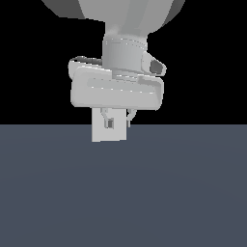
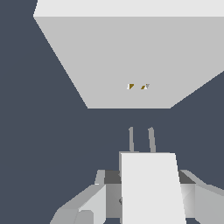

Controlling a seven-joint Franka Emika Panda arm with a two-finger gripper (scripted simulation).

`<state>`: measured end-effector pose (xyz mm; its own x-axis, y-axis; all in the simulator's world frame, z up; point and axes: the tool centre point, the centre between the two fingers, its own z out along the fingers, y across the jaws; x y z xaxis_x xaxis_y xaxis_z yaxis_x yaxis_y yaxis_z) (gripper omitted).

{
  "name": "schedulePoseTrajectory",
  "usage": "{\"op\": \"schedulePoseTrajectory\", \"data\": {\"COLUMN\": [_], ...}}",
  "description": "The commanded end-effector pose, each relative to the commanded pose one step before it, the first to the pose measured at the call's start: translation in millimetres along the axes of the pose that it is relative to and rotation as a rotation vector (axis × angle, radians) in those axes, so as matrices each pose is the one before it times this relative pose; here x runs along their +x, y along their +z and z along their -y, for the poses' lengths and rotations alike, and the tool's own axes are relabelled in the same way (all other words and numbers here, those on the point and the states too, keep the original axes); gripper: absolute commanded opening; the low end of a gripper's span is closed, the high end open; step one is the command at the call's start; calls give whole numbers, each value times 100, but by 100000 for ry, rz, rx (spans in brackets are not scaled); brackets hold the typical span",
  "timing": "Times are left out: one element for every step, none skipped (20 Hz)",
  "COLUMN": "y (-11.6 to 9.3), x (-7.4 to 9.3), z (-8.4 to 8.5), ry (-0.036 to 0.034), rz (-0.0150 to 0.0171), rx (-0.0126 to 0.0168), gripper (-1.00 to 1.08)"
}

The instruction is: Plug the charger into the wall socket.

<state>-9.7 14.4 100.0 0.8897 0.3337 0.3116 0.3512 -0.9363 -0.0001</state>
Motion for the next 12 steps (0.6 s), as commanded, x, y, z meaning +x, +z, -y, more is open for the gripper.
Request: {"op": "schedulePoseTrajectory", "data": {"y": [5, 0, 0, 5, 6, 19, 32, 45, 68, 71, 84, 96], "x": [1, 0, 0, -13, 19, 58, 97, 136, 173, 214, 253, 291], "z": [-34, 0, 0, 6, 1, 3, 5, 5, 2, 5, 5, 4], "ry": [208, 0, 0, -33, 0, 0, 0, 0, 0, 0, 0, 0], "rz": [-20, 0, 0, 24, 0, 0, 0, 0, 30, 0, 0, 0], "rx": [-86, 0, 0, 26, 0, 0, 0, 0, -38, 0, 0, 0], "gripper": [-100, -100, -100, -100, -100, -100, -100, -100, -100, -100, -100, -100]}}
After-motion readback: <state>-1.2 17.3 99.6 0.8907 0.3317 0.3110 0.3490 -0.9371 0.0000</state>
